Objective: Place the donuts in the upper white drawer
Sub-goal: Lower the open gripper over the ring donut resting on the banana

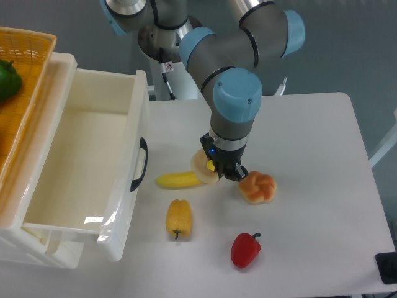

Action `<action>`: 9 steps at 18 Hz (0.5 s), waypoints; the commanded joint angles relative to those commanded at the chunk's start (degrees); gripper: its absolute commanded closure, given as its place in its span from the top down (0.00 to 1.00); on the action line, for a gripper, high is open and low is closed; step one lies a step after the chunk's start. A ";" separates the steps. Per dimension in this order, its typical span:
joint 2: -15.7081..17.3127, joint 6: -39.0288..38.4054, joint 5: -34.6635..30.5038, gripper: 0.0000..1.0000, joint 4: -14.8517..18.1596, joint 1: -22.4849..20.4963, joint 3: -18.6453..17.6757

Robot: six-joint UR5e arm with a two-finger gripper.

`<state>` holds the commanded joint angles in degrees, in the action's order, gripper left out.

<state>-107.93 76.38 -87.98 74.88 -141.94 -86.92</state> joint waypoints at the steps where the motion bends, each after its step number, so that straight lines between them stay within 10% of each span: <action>1: -0.17 0.00 0.00 0.00 0.00 0.17 -0.17; 9: -0.17 -3.25 0.26 0.00 0.00 0.18 1.40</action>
<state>-108.10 73.13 -87.71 74.88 -141.77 -85.52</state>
